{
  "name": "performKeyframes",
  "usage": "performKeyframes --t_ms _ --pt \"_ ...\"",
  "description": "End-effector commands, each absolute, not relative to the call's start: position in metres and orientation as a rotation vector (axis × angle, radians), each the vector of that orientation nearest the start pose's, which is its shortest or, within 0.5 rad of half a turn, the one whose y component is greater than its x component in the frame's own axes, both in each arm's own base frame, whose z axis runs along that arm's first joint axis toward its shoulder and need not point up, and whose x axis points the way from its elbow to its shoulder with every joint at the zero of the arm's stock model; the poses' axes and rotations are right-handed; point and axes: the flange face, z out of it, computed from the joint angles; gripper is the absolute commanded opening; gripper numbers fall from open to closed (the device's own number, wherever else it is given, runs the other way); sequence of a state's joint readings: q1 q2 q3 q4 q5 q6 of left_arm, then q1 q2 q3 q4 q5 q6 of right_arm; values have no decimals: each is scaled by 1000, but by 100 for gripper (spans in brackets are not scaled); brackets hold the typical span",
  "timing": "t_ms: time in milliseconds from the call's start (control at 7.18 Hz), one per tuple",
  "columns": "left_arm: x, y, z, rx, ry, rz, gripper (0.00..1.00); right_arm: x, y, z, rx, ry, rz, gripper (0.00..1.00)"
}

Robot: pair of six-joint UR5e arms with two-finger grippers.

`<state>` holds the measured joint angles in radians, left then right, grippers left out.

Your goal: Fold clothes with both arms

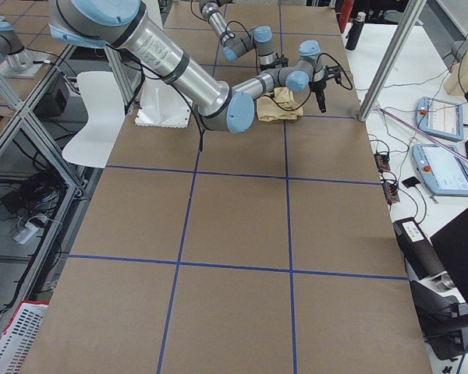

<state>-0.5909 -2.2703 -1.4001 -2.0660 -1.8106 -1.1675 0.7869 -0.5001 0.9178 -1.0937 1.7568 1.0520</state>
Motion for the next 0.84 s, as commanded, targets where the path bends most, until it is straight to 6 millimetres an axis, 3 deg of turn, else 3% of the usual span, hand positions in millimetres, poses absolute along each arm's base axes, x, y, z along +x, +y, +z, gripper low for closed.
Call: performKeyframes --t_ms 0,279,696 --pt "562 -505 257 290 996 -44 0 -533 -697 196 400 -810 165 99" --pt "568 -508 258 286 988 -44 0 -533 -697 198 399 -809 166 99" --pt "590 -539 278 349 983 -43 0 -532 -698 197 400 -812 166 99"
